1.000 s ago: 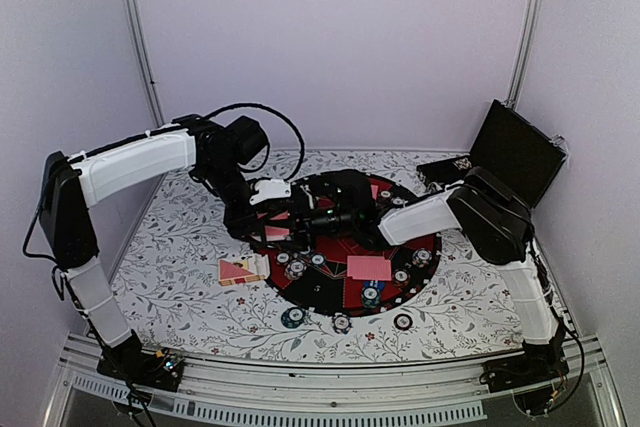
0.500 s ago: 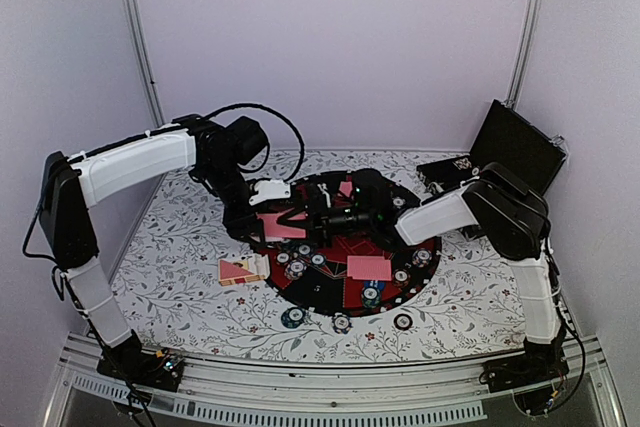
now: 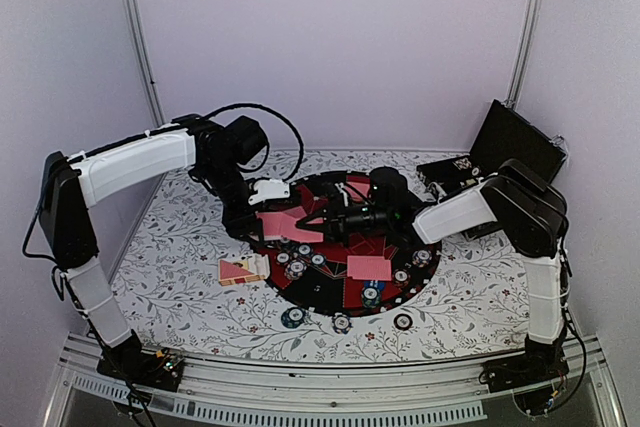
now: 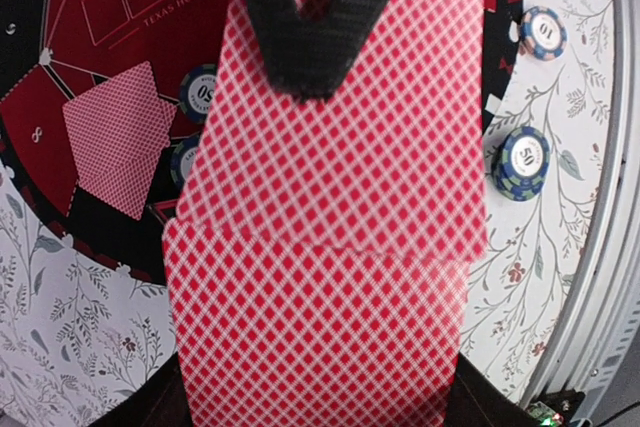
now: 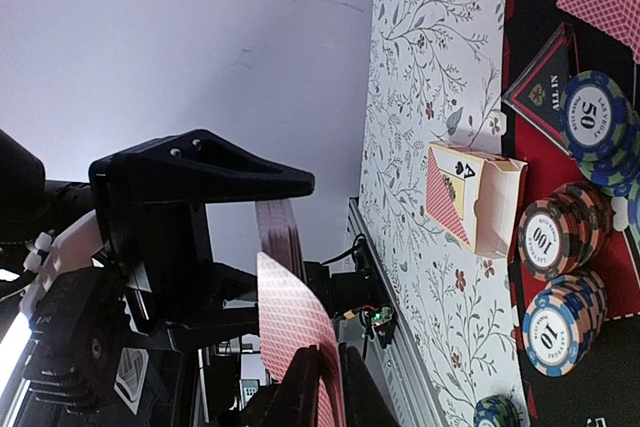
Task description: Distribute texas hold em gaming equipment
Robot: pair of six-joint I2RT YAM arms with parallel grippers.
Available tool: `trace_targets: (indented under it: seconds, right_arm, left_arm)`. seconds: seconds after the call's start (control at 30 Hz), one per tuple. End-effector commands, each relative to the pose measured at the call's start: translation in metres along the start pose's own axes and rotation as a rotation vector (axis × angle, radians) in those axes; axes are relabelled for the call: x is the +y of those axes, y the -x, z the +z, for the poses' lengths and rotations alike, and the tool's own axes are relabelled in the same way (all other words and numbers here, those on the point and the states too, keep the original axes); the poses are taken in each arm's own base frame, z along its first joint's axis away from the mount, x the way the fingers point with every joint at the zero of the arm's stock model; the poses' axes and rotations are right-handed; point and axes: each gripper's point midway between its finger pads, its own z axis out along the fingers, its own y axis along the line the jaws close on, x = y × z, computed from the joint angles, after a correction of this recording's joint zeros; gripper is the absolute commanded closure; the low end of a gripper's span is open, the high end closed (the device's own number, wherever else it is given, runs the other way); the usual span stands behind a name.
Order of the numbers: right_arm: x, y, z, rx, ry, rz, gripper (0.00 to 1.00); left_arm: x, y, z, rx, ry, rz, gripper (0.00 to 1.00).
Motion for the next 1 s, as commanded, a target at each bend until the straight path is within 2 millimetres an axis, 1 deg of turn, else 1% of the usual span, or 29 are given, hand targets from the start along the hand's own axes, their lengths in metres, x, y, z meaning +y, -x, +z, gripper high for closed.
trace_targets:
  seconds: [0.0,0.07,0.13,0.17,0.2,0.27,0.3,0.33,0.4,0.47,0.5,0.53,0.57,0.6,0.63,0.67,0.7,0.73,0.77,0.8,0.83,0.87,0.9,0.97]
  right_arm:
    - [0.018,0.002,-0.014,-0.015,0.013,-0.029,0.92]
    - [0.019,0.004,-0.021,-0.017,0.001,-0.031,0.93]
    - [0.016,0.011,-0.031,-0.034,-0.03,-0.036,0.94]
    - [0.019,0.018,-0.04,-0.057,-0.043,-0.042,0.94]
    - [0.018,0.024,-0.047,-0.077,-0.071,-0.044,0.94]
    - [0.018,0.039,-0.057,-0.13,-0.166,-0.067,0.93]
    - [0.013,0.048,-0.061,-0.161,-0.246,-0.088,0.93]
    - [0.015,0.059,-0.066,-0.199,-0.323,-0.114,0.92]
    - [0.001,0.08,-0.081,-0.263,-0.546,-0.196,0.92]
    - [-0.008,0.1,-0.097,-0.308,-0.74,-0.285,0.93]
    - [-0.018,0.106,-0.105,-0.318,-0.84,-0.294,0.93]
    - [-0.016,0.117,-0.111,-0.354,-0.911,-0.341,0.93]
    - [-0.019,0.124,-0.119,-0.376,-0.999,-0.361,0.94]
    - [-0.016,0.132,-0.125,-0.403,-1.07,-0.406,0.94]
    - [-0.013,0.142,-0.128,-0.433,-1.141,-0.445,0.94]
    - [-0.01,0.147,-0.129,-0.455,-1.203,-0.478,0.95]
    - [-0.003,0.151,-0.13,-0.47,-1.259,-0.521,0.96]
    - [-0.008,0.154,-0.129,-0.477,-1.326,-0.548,0.96]
    - [-0.002,0.157,-0.129,-0.491,-1.376,-0.582,0.96]
    - [-0.005,0.158,-0.13,-0.496,-1.433,-0.606,0.96]
    - [-0.012,0.158,-0.125,-0.484,-1.479,-0.63,0.96]
    - [-0.013,0.158,-0.124,-0.482,-1.511,-0.649,0.96]
    - [-0.019,0.158,-0.123,-0.479,-1.547,-0.664,0.96]
    - [-0.029,0.156,-0.12,-0.463,-1.579,-0.679,0.96]
  left_arm:
    - [0.005,0.007,-0.008,-0.032,0.031,0.013,1.0]
    - [0.005,0.004,-0.007,-0.026,0.031,0.011,1.0]
    - [0.005,0.001,-0.007,-0.018,0.034,0.008,1.0]
    - [0.005,0.0,-0.007,-0.018,0.036,0.006,1.0]
    - [0.005,-0.001,-0.008,-0.018,0.035,0.004,1.0]
    - [0.004,-0.003,-0.009,-0.019,0.037,0.001,1.0]
    - [0.004,-0.004,-0.01,-0.02,0.038,-0.001,1.0]
    - [0.004,-0.005,-0.011,-0.021,0.038,-0.004,1.0]
    - [0.003,-0.007,-0.011,-0.022,0.036,-0.009,1.0]
    - [0.002,-0.009,-0.012,-0.025,0.036,-0.012,1.0]
    - [0.002,-0.011,-0.012,-0.025,0.037,-0.013,1.0]
    - [0.001,-0.013,-0.012,-0.024,0.037,-0.014,1.0]
    - [0.002,-0.015,-0.012,-0.022,0.04,-0.017,1.0]
    - [0.002,-0.017,-0.013,-0.022,0.042,-0.02,1.0]
    - [0.002,-0.019,-0.013,-0.02,0.041,-0.022,1.0]
    - [0.002,-0.021,-0.014,-0.019,0.042,-0.025,1.0]
    - [0.003,-0.023,-0.014,-0.018,0.042,-0.027,1.0]
    - [0.003,-0.024,-0.015,-0.019,0.042,-0.029,1.0]
    - [0.002,-0.025,-0.015,-0.018,0.04,-0.03,1.0]
    - [0.002,-0.026,-0.015,-0.017,0.039,-0.03,1.0]
    - [0.002,-0.026,-0.014,-0.015,0.036,-0.032,1.0]
    - [0.001,-0.027,-0.014,-0.016,0.034,-0.034,1.0]
    - [0.001,-0.027,-0.014,-0.016,0.031,-0.035,1.0]
    - [0.001,-0.026,-0.014,-0.018,0.03,-0.036,1.0]
